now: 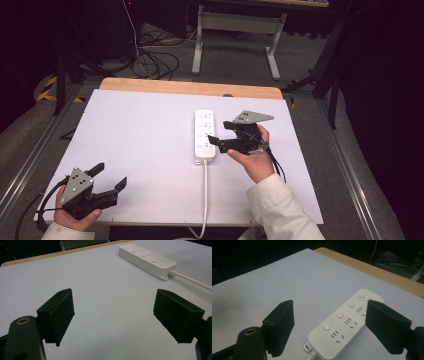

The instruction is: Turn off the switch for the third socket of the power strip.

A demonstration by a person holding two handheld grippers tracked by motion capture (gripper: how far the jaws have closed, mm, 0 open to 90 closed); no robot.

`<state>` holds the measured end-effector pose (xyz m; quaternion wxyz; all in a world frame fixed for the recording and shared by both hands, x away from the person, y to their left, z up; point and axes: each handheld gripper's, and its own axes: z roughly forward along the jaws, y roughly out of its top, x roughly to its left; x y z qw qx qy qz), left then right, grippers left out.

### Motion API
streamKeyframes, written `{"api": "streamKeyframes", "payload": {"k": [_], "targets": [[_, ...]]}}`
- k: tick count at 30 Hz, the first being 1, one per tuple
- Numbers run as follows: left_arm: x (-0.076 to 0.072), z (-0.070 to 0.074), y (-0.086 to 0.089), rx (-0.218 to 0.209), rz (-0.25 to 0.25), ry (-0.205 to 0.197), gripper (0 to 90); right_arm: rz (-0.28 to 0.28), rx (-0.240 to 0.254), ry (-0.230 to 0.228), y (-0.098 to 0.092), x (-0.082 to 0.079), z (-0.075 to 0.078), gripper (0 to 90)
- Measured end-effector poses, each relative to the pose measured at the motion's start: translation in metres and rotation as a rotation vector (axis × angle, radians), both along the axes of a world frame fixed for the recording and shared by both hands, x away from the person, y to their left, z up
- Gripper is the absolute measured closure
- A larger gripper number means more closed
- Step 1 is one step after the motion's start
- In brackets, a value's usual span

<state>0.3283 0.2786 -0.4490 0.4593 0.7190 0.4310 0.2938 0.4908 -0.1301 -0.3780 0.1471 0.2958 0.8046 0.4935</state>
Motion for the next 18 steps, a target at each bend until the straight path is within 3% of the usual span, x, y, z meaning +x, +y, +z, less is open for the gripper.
{"api": "streamKeyframes", "payload": {"k": [5, 12, 18], "targets": [[0.000, 0.000, 0.000, 0.001, -0.001, 0.003, 17.3, 0.011, 0.068, 0.021, -0.016, -0.015, 0.000, 22.9], [0.000, 0.000, 0.000, -0.004, -0.003, 0.002, 17.3, 0.048, 0.022, 0.005, -0.031, -0.041, -0.005, 21.8], [-0.001, 0.000, -0.001, -0.002, -0.005, 0.005, 17.3, 0.043, 0.026, 0.006, -0.041, -0.054, -0.012, 21.8]]}}
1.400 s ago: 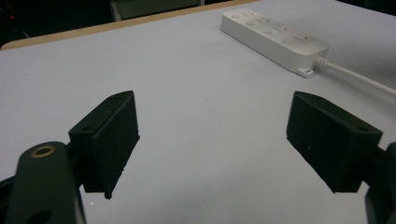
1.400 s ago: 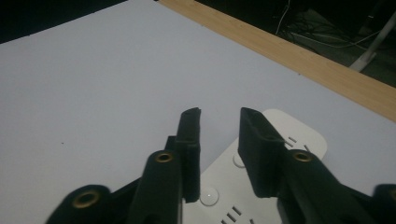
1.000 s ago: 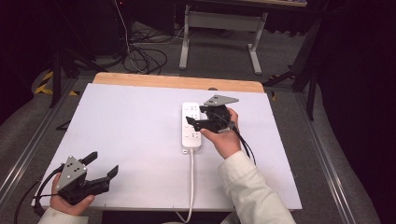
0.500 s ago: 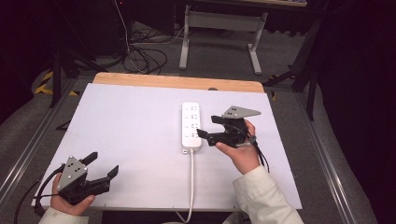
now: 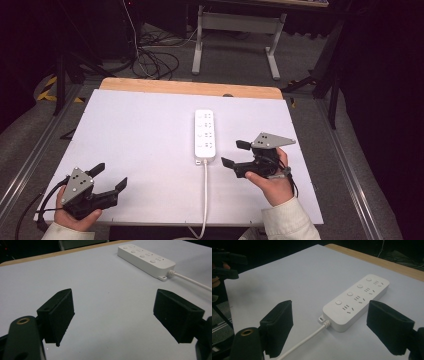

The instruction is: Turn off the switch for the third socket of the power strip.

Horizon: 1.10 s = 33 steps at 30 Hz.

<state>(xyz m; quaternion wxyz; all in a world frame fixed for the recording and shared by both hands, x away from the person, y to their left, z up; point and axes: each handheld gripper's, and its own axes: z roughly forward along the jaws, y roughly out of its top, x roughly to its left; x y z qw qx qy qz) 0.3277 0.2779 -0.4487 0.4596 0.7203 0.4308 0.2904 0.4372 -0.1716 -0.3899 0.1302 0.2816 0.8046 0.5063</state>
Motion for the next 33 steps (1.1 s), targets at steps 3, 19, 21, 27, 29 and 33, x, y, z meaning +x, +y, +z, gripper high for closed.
{"api": "streamKeyframes", "payload": {"k": [3, 19, 21, 27, 29, 33], "targets": [[0.000, 0.000, 0.000, 0.000, 0.000, 0.001, 17.3, -0.002, 0.030, 0.011, -0.008, -0.007, -0.008, 21.8], [-0.002, 0.003, 0.000, 0.006, -0.007, 0.016, 18.3, 0.001, 0.003, 0.052, -0.041, -0.028, -0.060, 20.2], [-0.003, 0.003, 0.000, 0.002, -0.015, 0.012, 17.5, -0.005, -0.009, 0.047, -0.044, -0.030, -0.065, 20.2], [-0.003, 0.000, -0.002, 0.013, -0.035, 0.008, 16.4, -0.031, -0.039, 0.077, -0.050, -0.034, -0.081, 20.2], [-0.004, -0.001, -0.002, 0.018, -0.038, 0.011, 15.6, -0.035, -0.054, 0.092, -0.051, -0.034, -0.086, 20.6], [-0.003, -0.005, -0.001, 0.012, -0.061, 0.033, 13.3, -0.058, -0.085, 0.115, -0.052, -0.032, -0.091, 20.6]]}}
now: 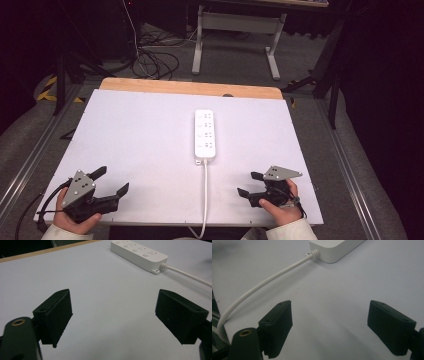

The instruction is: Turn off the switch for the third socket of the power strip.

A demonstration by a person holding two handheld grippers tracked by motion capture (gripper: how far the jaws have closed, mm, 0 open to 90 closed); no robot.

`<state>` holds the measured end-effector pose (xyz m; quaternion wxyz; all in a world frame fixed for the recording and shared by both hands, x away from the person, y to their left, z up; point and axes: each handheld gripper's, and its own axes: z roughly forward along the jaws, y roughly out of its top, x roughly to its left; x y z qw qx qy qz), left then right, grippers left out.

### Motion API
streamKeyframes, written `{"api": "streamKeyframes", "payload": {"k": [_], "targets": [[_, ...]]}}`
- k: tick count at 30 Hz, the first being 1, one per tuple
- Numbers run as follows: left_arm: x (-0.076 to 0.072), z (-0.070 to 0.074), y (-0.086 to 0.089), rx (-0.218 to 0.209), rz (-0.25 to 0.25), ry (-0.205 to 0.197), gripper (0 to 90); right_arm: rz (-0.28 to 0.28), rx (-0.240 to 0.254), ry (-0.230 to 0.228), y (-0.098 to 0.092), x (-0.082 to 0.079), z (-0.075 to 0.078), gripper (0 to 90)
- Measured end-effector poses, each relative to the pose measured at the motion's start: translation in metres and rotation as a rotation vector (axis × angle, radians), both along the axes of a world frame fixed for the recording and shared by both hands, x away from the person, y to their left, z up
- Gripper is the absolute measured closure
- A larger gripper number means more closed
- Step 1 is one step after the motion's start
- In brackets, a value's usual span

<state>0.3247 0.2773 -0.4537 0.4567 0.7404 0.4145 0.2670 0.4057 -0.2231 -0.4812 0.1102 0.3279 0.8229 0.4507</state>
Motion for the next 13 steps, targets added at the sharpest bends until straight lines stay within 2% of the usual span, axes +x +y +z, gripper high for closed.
{"api": "streamKeyframes", "payload": {"k": [2, 4, 6, 11, 13], "targets": [[0.0017, -0.0021, 0.0003, -0.005, 0.007, 0.026, 11.5, -0.010, 0.008, -0.005, -0.0003, 0.0008, 0.0009, 20.5], [0.0026, -0.0031, 0.0008, -0.010, 0.009, 0.033, 11.0, -0.022, 0.002, -0.015, -0.0003, 0.0011, 0.0012, 20.1], [0.0028, -0.0033, 0.0015, -0.013, 0.016, 0.027, 11.1, -0.033, -0.016, -0.019, -0.0002, 0.0015, 0.0002, 18.8], [0.0044, -0.0029, 0.0038, -0.036, 0.009, 0.017, 11.0, -0.036, -0.022, -0.036, 0.0002, 0.0023, 0.0000, 18.1], [0.0048, -0.0027, 0.0035, -0.032, 0.003, 0.018, 11.0, -0.029, -0.022, -0.042, 0.0001, 0.0024, 0.0000, 18.0]]}}
